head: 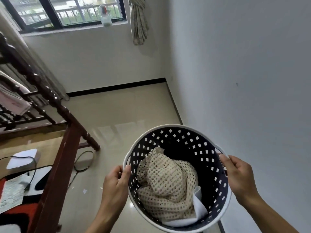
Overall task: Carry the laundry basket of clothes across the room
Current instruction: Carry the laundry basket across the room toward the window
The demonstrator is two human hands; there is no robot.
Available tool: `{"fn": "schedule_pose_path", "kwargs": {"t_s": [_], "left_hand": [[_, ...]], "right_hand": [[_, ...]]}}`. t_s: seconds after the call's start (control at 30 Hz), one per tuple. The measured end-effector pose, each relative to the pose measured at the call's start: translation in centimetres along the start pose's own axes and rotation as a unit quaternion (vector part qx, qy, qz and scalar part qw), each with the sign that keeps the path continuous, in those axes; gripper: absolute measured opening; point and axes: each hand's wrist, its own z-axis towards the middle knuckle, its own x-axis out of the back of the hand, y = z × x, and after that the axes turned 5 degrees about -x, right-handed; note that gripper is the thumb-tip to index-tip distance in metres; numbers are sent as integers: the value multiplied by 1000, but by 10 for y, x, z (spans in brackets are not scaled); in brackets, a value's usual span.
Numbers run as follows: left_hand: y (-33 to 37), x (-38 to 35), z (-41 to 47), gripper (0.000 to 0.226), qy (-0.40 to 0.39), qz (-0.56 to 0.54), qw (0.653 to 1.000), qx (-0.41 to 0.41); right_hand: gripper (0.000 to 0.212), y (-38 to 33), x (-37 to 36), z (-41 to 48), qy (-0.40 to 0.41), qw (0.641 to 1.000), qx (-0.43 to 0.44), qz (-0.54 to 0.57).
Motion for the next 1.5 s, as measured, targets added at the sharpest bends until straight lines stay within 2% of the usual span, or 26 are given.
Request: {"fn": "schedule_pose_path", "kwargs": {"t_s": [0.13,0.3,0.47,0.6,0.8,1.0,1.17,1.33,1.5], "left_hand": [[6,-27,76,36,20,1,1000,21],[24,-36,169,41,62,0,997,36],[30,-36,249,34,114,-21,992,49],[21,-39,334,39,129,-30,989,62],[30,-43,483,34,99,-29,993,60],[77,-48,620,31,55,-30,998,14],[80,-71,723,31,61,-23,998,8],[87,-105,820,34,83,-18,996,30],[100,-112,907,34,120,-24,991,51]], "right_hand": [[55,-18,-39,86,-34,999,-11,11],[44,-58,-95,189,-70,998,3,-6],[47,-97,-159,274,-119,992,38,-23],[44,-115,-216,339,-136,990,29,-24],[50,-152,-294,433,-105,994,18,-36],[43,-209,-345,516,-62,998,14,8],[47,-236,-393,607,-52,998,18,14],[54,-256,-447,717,-79,997,9,5],[44,-305,-511,816,-144,989,30,10]]}}
